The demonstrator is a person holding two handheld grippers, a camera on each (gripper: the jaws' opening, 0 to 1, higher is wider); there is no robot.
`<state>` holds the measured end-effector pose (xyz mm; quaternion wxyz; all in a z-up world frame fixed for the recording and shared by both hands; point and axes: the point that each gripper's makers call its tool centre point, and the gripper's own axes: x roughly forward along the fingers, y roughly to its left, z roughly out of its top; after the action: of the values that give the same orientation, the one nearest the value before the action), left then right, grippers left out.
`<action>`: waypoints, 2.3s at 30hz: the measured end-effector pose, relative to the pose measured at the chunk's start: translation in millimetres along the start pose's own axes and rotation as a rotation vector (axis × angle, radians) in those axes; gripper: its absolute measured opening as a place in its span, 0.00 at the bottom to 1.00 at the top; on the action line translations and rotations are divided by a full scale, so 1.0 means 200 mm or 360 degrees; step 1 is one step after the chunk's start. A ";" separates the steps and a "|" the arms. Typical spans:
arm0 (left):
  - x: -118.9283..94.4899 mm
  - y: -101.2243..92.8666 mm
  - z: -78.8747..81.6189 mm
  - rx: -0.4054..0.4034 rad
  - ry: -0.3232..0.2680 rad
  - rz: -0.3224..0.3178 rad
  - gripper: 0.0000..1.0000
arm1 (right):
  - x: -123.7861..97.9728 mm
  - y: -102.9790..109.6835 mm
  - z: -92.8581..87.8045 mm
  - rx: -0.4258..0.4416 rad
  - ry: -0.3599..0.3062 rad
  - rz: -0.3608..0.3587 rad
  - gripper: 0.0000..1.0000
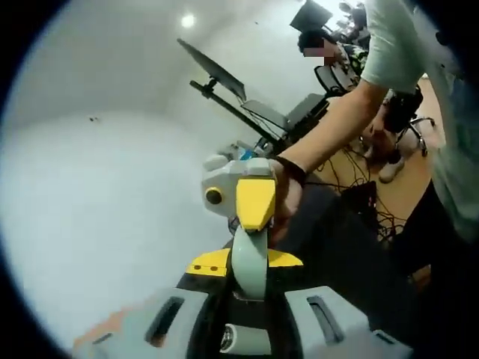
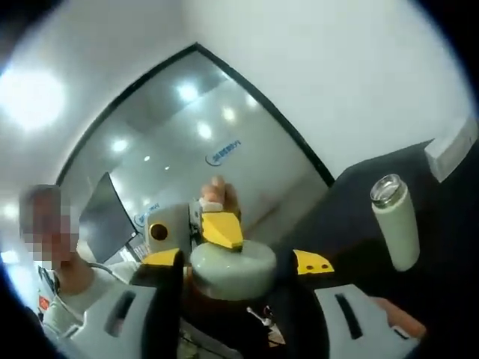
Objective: Assemble the cup parts correctly, then place the assembled cup into the box.
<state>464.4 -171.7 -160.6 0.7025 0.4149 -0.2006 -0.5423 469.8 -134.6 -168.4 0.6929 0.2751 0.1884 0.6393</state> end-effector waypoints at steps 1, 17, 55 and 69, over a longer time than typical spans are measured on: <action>0.01 -0.01 0.00 0.0002 0.0002 -0.0002 0.11 | 0.00 0.00 0.00 0.0010 -0.0001 0.0001 0.54; 0.04 -0.03 -0.03 0.0033 0.0038 -0.0020 0.11 | 0.02 -0.02 -0.03 0.0056 -0.0013 0.0017 0.44; -0.13 0.21 -0.72 -0.1568 -0.0258 0.0196 0.76 | -0.32 -0.16 0.15 -0.0479 -0.0400 -0.0400 0.44; 0.05 0.10 -1.04 -0.1565 -0.0220 0.0209 0.75 | -0.39 -0.34 0.20 -0.0516 -0.0509 -0.0455 0.44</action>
<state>631.4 -103.3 -265.0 0.8326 -0.0156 0.0071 -0.5536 538.5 -219.2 -187.6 0.8321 0.2285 0.0087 0.5053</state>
